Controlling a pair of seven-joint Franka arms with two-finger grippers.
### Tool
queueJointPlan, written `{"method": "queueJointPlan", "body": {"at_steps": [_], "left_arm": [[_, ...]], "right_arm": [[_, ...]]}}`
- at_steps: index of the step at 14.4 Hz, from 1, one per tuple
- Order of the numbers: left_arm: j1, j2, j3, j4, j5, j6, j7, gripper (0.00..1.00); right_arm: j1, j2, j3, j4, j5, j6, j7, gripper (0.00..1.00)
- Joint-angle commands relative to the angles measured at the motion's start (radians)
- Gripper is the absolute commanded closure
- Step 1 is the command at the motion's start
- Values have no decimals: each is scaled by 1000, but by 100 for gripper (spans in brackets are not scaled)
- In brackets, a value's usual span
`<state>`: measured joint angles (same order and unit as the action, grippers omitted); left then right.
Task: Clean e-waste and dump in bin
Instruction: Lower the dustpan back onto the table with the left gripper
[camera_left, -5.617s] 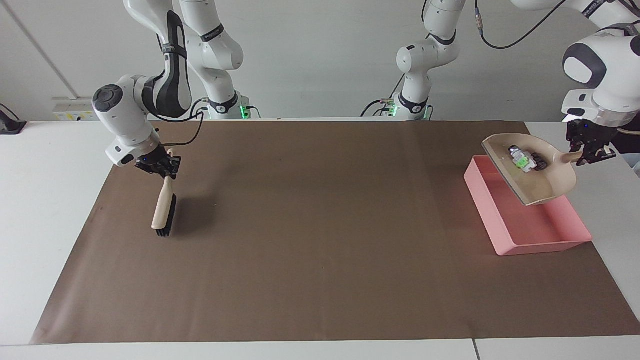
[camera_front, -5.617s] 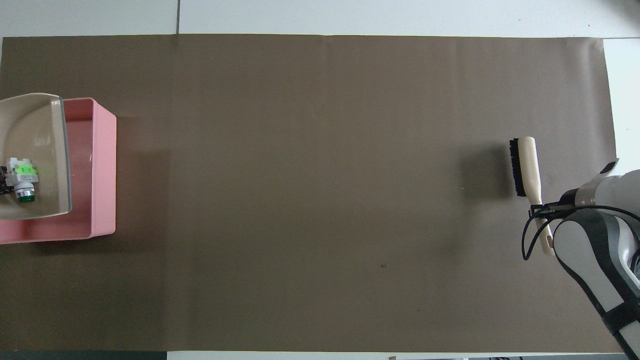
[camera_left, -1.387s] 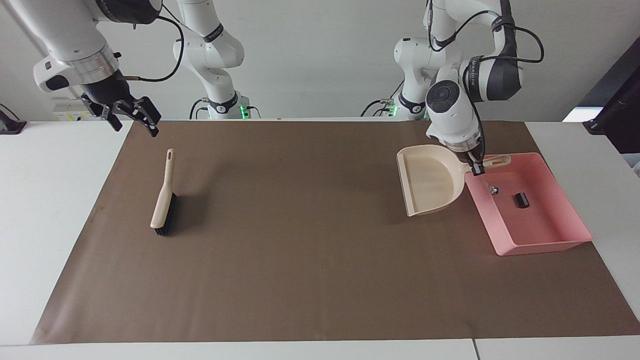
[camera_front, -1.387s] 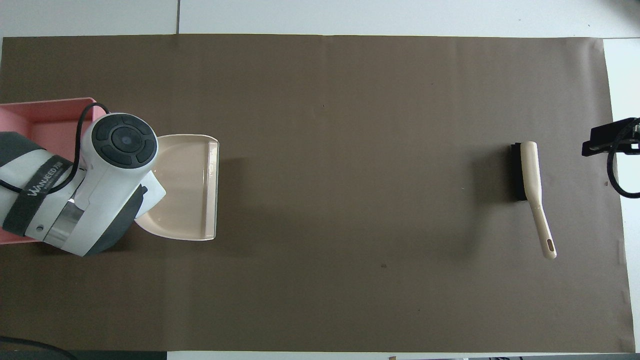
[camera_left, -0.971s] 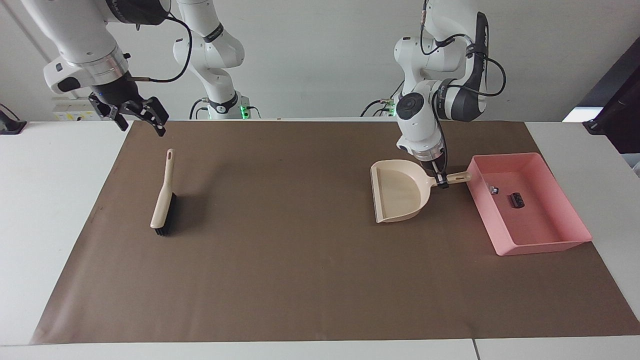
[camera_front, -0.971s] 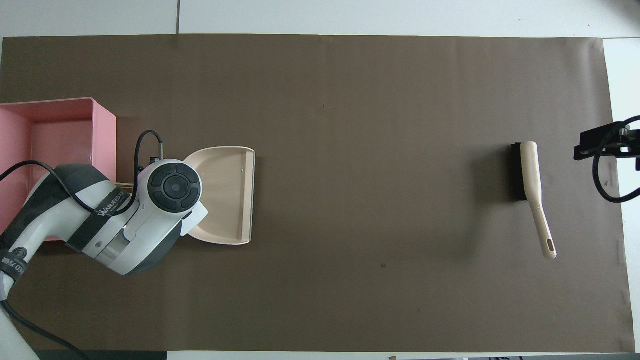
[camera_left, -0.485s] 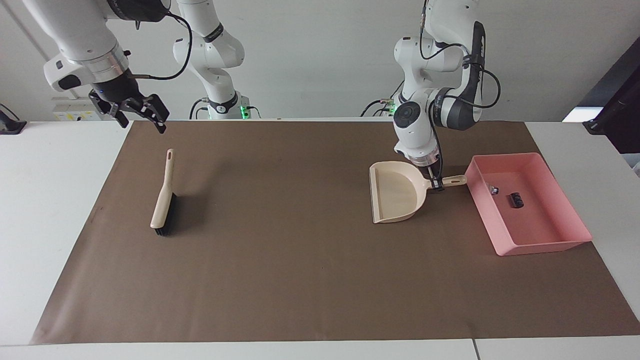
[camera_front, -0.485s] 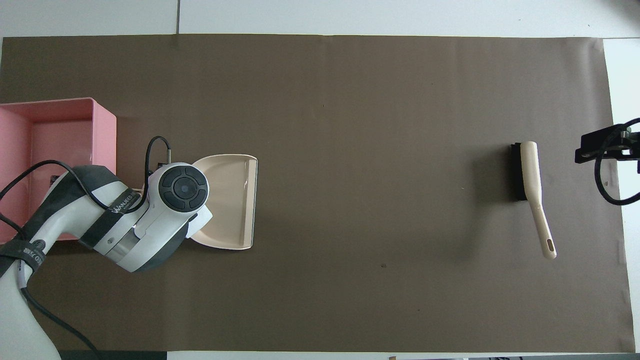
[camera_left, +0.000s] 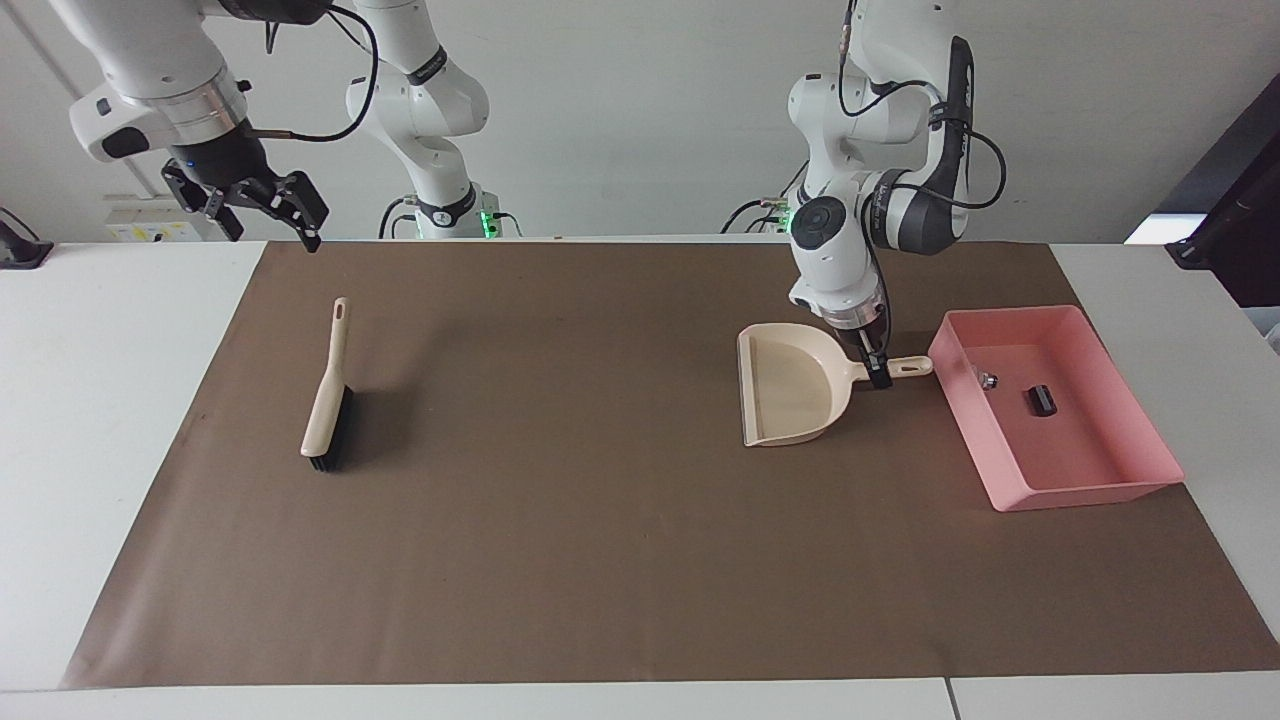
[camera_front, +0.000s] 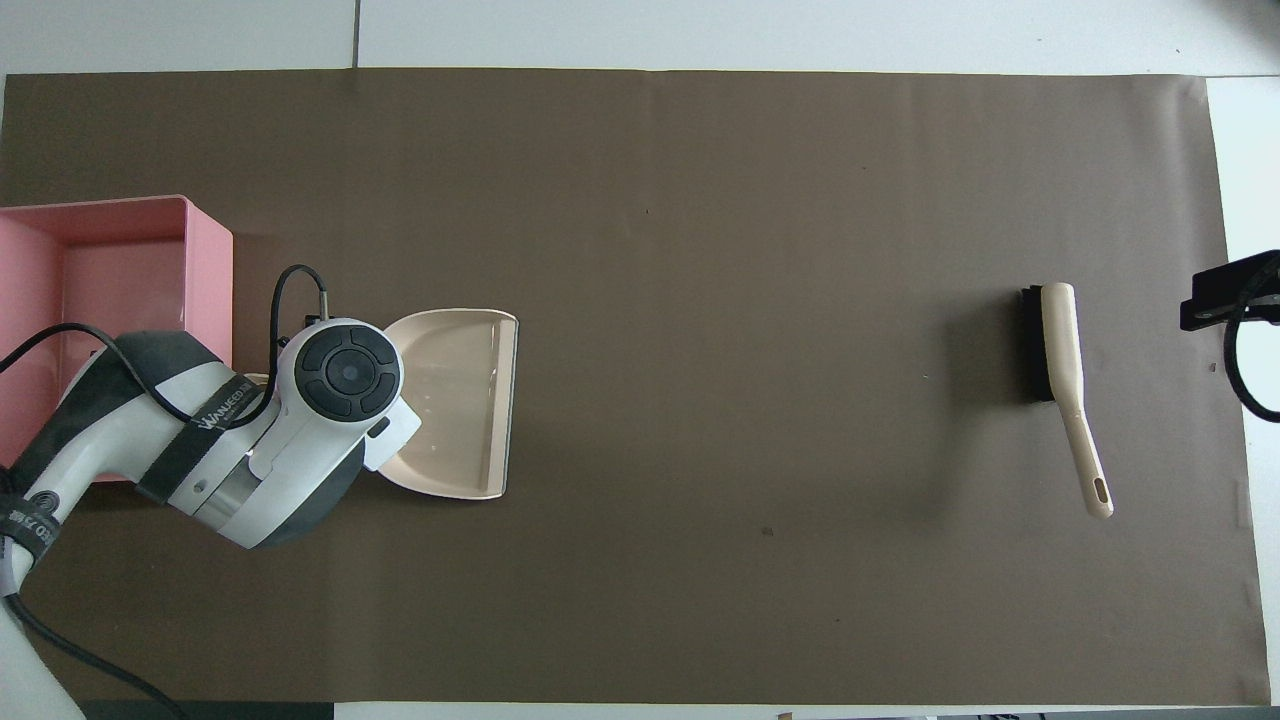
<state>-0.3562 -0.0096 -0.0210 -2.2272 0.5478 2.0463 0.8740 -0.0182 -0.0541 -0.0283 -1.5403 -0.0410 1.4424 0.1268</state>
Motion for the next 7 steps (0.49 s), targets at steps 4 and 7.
{"method": "queueJointPlan", "body": {"at_steps": [4, 7], "left_arm": [[160, -112, 13, 44, -159, -78, -87, 2], [270, -112, 15, 73, -251, -132, -261, 2]], "right_arm": [[-11, 23, 2, 31, 30, -11, -18, 0], [-6, 25, 2, 16, 15, -8, -21, 0]]}}
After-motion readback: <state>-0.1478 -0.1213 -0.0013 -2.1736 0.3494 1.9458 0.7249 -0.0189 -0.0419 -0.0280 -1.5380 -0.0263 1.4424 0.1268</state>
